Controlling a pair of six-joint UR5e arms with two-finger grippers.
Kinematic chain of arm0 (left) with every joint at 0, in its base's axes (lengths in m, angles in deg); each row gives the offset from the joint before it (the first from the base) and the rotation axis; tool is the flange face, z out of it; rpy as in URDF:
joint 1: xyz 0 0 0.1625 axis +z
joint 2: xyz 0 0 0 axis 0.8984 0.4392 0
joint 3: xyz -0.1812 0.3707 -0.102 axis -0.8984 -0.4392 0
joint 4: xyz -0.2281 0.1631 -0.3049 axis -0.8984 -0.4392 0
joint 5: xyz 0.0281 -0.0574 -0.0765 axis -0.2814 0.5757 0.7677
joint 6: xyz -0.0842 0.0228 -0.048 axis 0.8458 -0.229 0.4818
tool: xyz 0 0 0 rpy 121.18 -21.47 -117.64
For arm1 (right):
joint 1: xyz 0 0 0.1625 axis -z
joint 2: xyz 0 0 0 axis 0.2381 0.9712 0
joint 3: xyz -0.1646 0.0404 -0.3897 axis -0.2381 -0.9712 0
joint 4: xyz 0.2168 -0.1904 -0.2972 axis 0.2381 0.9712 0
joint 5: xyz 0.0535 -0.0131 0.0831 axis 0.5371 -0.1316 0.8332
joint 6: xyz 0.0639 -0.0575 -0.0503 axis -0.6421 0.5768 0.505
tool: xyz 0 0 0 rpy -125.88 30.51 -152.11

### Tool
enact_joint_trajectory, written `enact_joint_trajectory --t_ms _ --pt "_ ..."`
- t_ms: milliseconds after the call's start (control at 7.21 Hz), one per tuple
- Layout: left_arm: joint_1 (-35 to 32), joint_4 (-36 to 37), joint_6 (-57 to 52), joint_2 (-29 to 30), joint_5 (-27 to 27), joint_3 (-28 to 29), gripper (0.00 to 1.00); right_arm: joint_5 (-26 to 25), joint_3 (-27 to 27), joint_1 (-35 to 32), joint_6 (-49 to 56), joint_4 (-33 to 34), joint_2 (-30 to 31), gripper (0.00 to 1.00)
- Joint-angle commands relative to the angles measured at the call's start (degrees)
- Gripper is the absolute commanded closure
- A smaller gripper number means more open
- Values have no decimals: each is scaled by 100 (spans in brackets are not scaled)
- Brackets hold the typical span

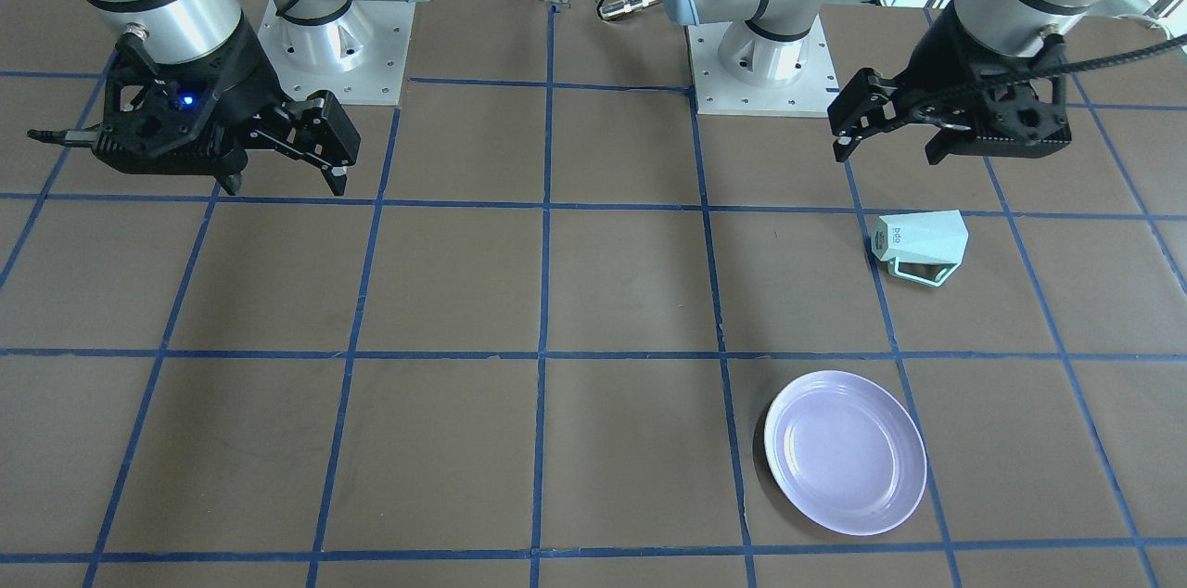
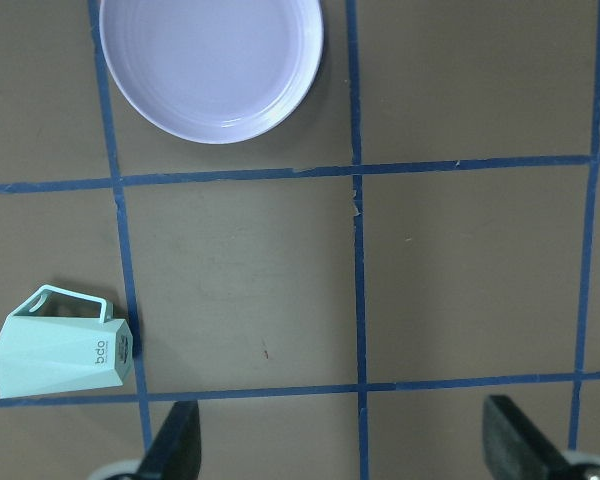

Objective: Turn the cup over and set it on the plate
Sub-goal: 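Move the left gripper away from the plate toward the mint-green mug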

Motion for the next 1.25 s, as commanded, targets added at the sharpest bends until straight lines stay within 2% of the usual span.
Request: enact_joint_trajectory --t_ms 0,554,832,1109 --pt "899 -198 -1002 107 8 -27 0 0 0 0 0 0 0 0" --pt "2235 -120 -2856 729 42 -220 0 -9 0 0 0 0 0 0" --pt "2466 116 -3028 1108 69 -247 0 0 0 0 0 9 0 0" --pt "2983 118 -3403 1520 446 -256 0 0 0 0 0 0 0 0"
